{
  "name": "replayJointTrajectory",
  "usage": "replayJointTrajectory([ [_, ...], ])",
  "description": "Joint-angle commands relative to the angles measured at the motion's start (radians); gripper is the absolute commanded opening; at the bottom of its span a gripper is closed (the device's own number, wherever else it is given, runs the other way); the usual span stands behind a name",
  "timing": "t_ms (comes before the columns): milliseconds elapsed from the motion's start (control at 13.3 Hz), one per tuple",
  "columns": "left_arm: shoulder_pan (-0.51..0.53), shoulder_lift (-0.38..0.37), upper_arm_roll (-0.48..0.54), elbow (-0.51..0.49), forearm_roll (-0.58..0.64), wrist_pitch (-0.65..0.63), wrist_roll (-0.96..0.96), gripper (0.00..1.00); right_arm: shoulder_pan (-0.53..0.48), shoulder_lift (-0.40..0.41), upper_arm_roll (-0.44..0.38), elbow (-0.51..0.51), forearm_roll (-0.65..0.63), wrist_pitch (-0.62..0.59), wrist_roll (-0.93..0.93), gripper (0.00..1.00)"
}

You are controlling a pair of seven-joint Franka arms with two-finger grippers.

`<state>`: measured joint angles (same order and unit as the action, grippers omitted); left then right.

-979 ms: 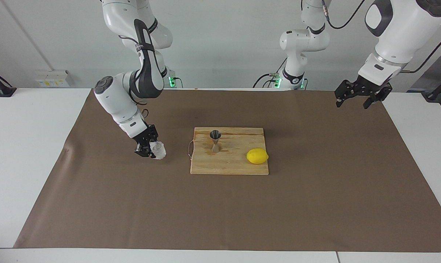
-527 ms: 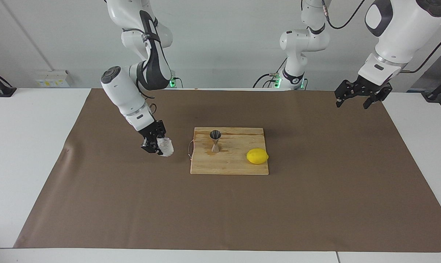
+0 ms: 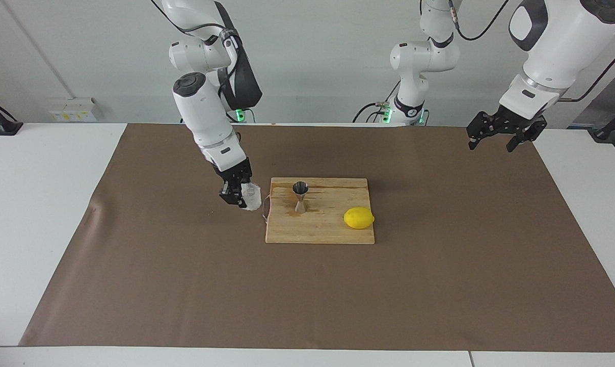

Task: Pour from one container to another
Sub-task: 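Lift the white cup and carry it above the metal cup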

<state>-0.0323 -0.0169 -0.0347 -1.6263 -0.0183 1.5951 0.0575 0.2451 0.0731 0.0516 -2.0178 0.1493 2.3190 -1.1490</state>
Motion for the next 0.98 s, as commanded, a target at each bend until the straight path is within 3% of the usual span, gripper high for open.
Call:
replayJointTrajectory([
  [0,0.011,-0.023,-0.005,-0.021,-0.012,0.0,-0.01,1.0,0.055,0.031,0.001,0.069,-0.11,-0.052,0.133,0.0],
  [602,0.011,-0.023,-0.005,-0.021,-0.012,0.0,-0.01,1.0,0.181,0.126,0.001,0.215,-0.354,-0.171,0.353,0.0],
  [904,0.011,-0.023,-0.005,-0.021,-0.011,0.0,-0.01,1.0,0.236,0.132,0.001,0.214,-0.454,-0.196,0.39,0.0],
])
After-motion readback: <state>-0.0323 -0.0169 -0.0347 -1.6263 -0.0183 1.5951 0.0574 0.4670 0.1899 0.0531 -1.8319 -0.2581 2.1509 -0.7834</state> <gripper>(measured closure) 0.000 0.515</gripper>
